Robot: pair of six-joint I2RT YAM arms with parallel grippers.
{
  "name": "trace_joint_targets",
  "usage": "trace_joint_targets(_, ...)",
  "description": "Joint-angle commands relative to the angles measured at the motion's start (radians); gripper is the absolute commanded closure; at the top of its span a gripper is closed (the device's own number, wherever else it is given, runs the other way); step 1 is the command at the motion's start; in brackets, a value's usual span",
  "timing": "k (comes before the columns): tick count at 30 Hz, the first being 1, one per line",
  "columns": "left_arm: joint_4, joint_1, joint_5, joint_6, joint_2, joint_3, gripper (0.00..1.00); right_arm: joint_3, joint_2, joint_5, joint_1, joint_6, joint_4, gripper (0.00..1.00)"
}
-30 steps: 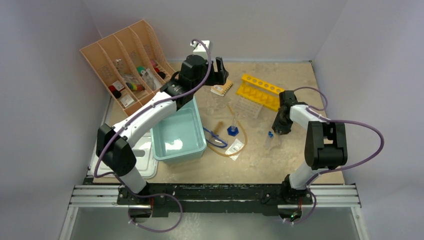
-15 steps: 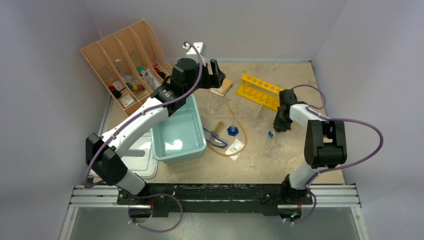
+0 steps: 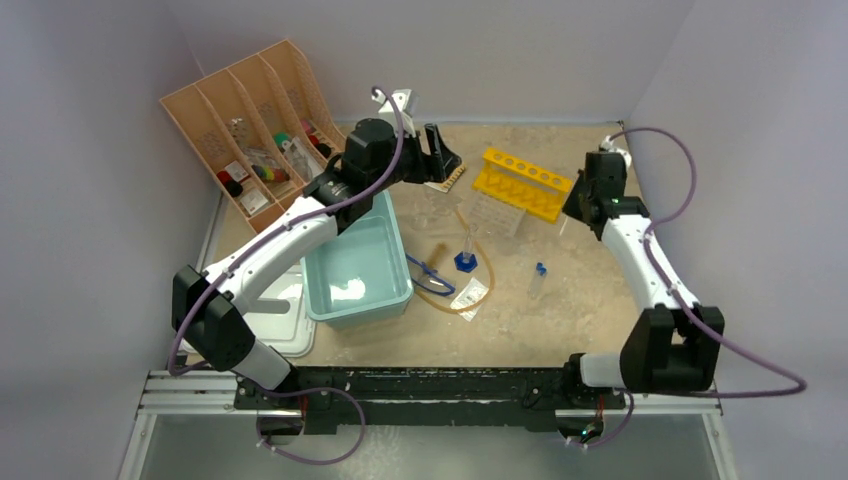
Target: Organize the chemistry lab equipment
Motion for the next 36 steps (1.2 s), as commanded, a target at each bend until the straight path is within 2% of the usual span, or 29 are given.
trace_joint_targets(1,0.107,-0.019,0.125,-0.035,-0.007,0.013,0.29,0.118,-0.092,-0.080,-0.005,0.043,0.054,0.86)
trace_joint_targets(6,0.173,-0.074,0.149,-0.064,0.031,0.038,0.28,0.195,-0.173,-0.215,-0.005,0.152,0.073,0.88)
trace_joint_targets(10,0.253,-0.148,0.145,-0.123,0.096,0.068,0.30,0.180,-0.218,-0.412,-0.005,0.271,0.185,0.87)
trace_joint_targets(14,0.264,-0.183,0.167,-0.147,0.183,0.144,0.33,0.155,-0.236,-0.577,-0.006,0.383,0.258,0.87)
trace_joint_targets(21,0.281,-0.192,0.200,-0.191,0.264,0.200,0.41,0.130,-0.257,-0.704,-0.004,0.442,0.295,0.87)
trace_joint_targets(31,0.370,-0.192,0.222,-0.196,0.254,0.154,0.75,0.110,-0.258,-0.761,-0.005,0.408,0.256,0.87)
trace_joint_targets(32,0.386,-0.192,0.231,-0.197,0.253,0.147,0.81,0.110,-0.257,-0.775,-0.005,0.398,0.242,0.87)
trace_joint_targets(33,0.400,-0.191,0.239,-0.198,0.253,0.143,0.93,0.109,-0.257,-0.787,-0.004,0.392,0.232,0.86)
trace_joint_targets(34,0.406,-0.191,0.249,-0.192,0.253,0.138,1.00,0.107,-0.257,-0.801,-0.005,0.390,0.225,0.85)
trace_joint_targets(36,0.390,-0.190,0.269,-0.148,0.244,0.133,1.00,0.114,-0.256,-0.828,-0.005,0.375,0.204,0.76)
